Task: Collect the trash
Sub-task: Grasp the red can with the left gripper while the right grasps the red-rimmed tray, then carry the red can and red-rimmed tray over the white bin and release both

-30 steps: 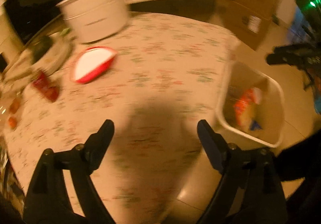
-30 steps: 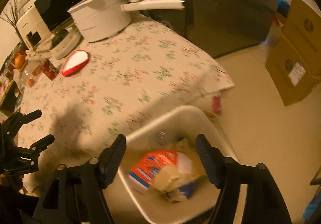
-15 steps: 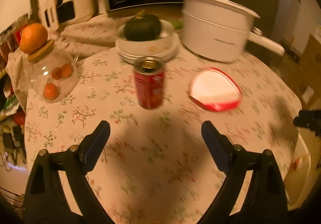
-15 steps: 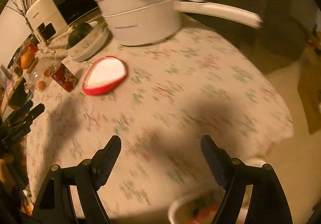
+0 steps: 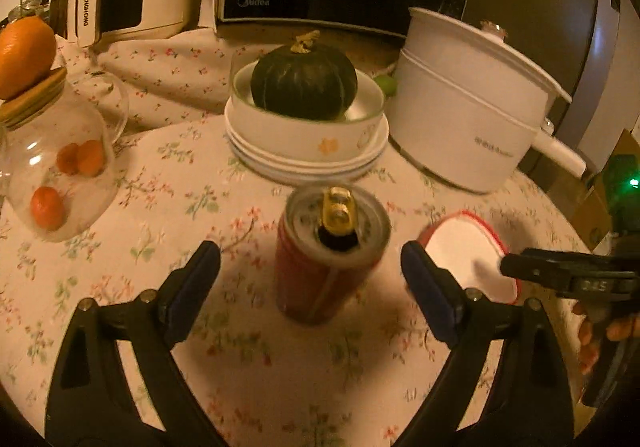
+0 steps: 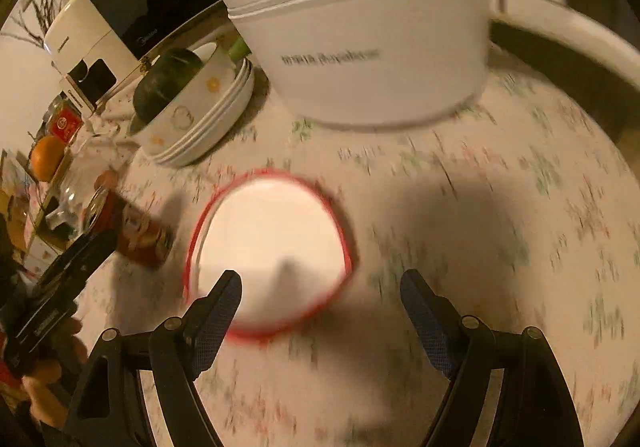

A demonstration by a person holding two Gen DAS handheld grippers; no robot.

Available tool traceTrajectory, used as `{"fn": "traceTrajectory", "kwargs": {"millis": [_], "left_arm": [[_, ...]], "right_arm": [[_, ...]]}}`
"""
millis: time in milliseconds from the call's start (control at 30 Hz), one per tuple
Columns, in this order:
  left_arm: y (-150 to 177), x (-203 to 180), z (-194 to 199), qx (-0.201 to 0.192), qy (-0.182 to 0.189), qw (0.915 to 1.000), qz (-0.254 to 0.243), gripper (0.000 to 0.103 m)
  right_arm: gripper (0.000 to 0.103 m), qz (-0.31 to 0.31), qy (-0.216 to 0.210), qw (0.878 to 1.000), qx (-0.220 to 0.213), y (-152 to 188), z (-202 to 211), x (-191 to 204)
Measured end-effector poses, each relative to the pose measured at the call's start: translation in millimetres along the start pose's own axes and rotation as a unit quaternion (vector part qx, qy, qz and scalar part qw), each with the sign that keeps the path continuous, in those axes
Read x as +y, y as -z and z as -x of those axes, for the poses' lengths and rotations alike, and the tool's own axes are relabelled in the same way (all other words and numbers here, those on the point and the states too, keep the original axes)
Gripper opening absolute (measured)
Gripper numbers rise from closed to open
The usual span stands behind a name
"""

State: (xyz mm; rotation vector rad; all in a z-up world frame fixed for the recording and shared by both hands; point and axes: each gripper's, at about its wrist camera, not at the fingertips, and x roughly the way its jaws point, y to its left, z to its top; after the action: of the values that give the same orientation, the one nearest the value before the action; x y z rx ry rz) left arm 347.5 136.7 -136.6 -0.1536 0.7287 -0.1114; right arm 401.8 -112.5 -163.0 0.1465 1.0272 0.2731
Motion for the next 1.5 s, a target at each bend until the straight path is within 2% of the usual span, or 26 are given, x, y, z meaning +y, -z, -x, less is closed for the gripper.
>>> {"fn": "traceTrajectory", "kwargs": {"millis": [67, 200, 300, 333, 367, 433, 467, 600, 767, 1167, 1500], "left_arm": [[-2.4, 1.5, -3.3, -0.007, 0.006, 1.0000, -0.001, 0.087], [-4.4, 3.2, -11.0, -0.008, 0.015, 0.9998, -0.011, 0.072], [-2.7, 2.1, -12.3, -0.009, 0.019, 0.9996, -0.017, 0.061], [-1.7, 1.5, -12.5, -0.008, 0.020, 0.9996, -0.018, 0.056], [-0.9, 0.1, -12.5, -0.008, 0.018, 0.9996, -0.021, 0.056], [0.6, -3.3, -10.5, -0.009, 0.012, 0.9995, -0.028, 0.056], [1.6, -5.2, -9.2, -0.009, 0.011, 0.9994, -0.033, 0.056], [5.4, -11.2, 0.6, 0.000, 0.003, 0.9993, -0.037, 0.056], [10.7, -17.3, 24.8, 0.006, 0.005, 0.9997, -0.024, 0.056], [32.9, -70.6, 103.4, 0.005, 0.027, 0.9982, -0.054, 0.056], [55.7, -115.9, 170.4, -0.008, 0.049, 0.9948, -0.089, 0.056]], "right_arm": [[0.079, 0.016, -0.010, 1.000, -0.013, -11.3, -8.7, 2.3], [0.069, 0.044, -0.022, 0.999, -0.019, -21.7, -21.1, 4.4], [0.052, 0.056, -0.025, 0.998, -0.016, -22.7, -27.9, 5.0], [0.041, 0.061, -0.022, 0.998, -0.019, -21.7, -28.6, 5.6], [0.028, 0.063, -0.027, 0.998, -0.016, -20.7, -29.2, 5.6], [0.012, 0.061, -0.030, 0.998, -0.015, -18.1, -28.3, 4.4], [0.009, 0.064, -0.028, 0.997, -0.017, -15.1, -26.6, 4.7], [0.004, 0.065, -0.019, 0.998, -0.017, -4.1, -16.9, 4.7], [0.004, 0.075, -0.006, 0.997, -0.021, 7.5, 7.7, 5.1], [0.004, 0.104, 0.026, 0.993, -0.055, 52.9, 120.1, 5.0], [0.004, 0.115, 0.049, 0.990, -0.072, 102.1, 189.3, -0.7]]}}
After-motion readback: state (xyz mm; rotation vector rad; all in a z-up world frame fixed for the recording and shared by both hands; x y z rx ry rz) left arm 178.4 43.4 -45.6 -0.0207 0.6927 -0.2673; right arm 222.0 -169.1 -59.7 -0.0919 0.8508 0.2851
